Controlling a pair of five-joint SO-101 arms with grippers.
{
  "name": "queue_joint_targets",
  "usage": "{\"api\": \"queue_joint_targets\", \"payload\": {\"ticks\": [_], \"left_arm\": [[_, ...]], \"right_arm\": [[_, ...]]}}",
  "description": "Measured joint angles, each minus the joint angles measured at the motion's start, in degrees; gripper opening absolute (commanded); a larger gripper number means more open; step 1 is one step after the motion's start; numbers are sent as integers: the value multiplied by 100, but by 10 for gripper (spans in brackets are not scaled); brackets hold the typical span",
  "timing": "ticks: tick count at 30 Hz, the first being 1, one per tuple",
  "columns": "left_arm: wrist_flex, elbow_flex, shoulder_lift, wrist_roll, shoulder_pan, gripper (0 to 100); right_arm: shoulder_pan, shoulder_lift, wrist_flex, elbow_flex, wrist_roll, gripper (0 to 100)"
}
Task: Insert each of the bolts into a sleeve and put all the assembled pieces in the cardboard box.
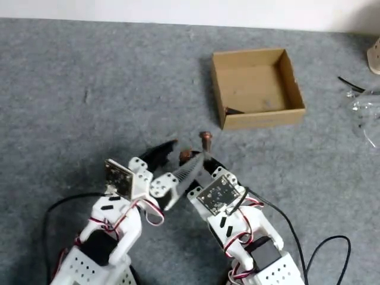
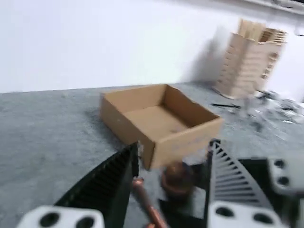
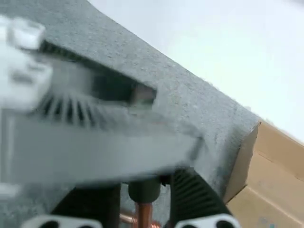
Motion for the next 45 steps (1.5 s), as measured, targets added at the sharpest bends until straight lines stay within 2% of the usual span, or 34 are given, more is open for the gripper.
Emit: {"api": "queue_joint_targets", "payload": {"ticks": [3,10,12,17,22,24,31,35,39,41,45], "left_arm": [[-70,-53,0,325,-369,227],[-79,-97,0,1618,-1978,227],[-79,-97,0,1908,-2259,227],[-79,-35,0,2092,-2251,207],[-105,0,0,2101,-2048,0],[-105,0,0,2101,-2154,31],[-105,0,0,2075,-2848,9],[448,0,0,1029,-2857,9],[1354,-44,0,-527,-2655,9],[1644,-44,0,-1301,-2576,9],[1723,-44,0,-1389,-2497,6]], "right_arm": [[-18,0,-9,0,0,5],[149,0,9,0,0,5],[176,0,9,0,0,5],[185,0,9,0,0,5],[413,0,9,0,0,5],[589,0,9,0,0,5],[905,0,9,0,0,5],[1327,0,167,0,0,5],[1943,0,176,0,0,5],[2004,0,176,0,0,5],[2031,0,176,0,185,5]]}}
